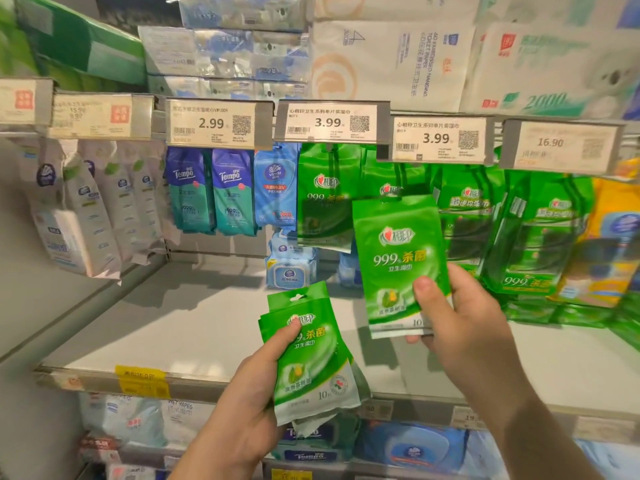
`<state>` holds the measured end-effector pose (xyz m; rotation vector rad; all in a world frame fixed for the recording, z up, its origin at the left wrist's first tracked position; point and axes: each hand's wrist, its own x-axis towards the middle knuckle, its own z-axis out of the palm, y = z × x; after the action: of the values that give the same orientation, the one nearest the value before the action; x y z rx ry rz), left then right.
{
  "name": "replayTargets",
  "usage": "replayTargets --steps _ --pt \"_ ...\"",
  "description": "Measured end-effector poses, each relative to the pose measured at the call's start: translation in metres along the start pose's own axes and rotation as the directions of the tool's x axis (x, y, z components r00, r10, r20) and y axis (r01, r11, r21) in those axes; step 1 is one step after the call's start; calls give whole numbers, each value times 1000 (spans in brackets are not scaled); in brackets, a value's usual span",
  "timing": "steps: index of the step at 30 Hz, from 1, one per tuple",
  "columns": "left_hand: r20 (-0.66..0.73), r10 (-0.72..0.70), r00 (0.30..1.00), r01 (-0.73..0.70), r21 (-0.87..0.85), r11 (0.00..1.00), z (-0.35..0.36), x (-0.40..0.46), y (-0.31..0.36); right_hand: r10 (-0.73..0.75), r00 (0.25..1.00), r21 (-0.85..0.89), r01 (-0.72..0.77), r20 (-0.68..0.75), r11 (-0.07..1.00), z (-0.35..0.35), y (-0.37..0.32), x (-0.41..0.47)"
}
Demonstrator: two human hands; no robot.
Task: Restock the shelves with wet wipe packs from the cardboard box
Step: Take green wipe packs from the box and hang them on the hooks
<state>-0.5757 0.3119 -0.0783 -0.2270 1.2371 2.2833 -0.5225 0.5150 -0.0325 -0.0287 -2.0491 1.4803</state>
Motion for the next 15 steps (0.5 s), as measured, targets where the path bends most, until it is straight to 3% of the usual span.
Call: replayTargets --steps 5,15 --pt "11 20 1000 -20 -22 1000 2 -2 1 -153 988 44 152 5 987 -9 -17 13" --pt "25 -7 1000 8 -51 999 -3 -3 7 -63 993 114 74 -101 991 -4 -11 27"
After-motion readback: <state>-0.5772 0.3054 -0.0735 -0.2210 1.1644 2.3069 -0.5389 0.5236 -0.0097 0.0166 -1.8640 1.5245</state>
